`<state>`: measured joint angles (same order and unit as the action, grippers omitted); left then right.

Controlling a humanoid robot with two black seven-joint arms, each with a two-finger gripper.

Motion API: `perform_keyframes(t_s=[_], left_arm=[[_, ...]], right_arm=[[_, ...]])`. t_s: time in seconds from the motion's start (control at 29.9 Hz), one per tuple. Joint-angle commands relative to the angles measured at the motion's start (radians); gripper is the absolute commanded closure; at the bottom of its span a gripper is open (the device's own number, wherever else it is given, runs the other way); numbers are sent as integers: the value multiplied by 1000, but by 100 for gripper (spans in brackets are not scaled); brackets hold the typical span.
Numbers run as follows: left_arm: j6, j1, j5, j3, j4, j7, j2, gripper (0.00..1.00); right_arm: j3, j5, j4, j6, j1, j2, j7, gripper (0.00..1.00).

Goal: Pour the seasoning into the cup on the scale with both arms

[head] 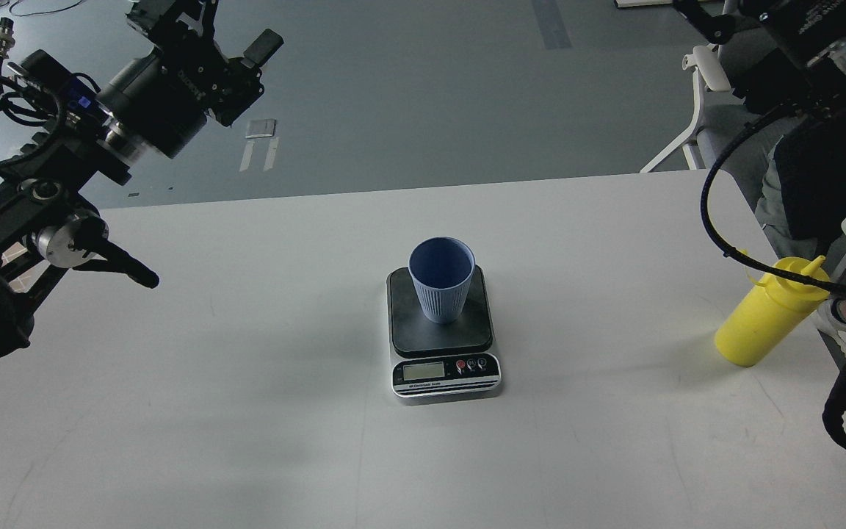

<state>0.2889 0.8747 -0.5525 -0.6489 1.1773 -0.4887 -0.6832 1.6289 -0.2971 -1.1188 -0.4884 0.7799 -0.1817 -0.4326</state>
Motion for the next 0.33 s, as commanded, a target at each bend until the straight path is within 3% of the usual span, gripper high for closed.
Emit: perform_keyframes(t_s=[0.0, 0.3], left_arm=[[10, 53, 81, -29, -71, 0, 1, 2], [26, 124, 120, -29, -166, 0, 56, 2]], right_arm=[[-47, -27, 8, 0, 42, 90, 0, 2], [-121, -82, -3, 0, 48, 182, 2, 2]])
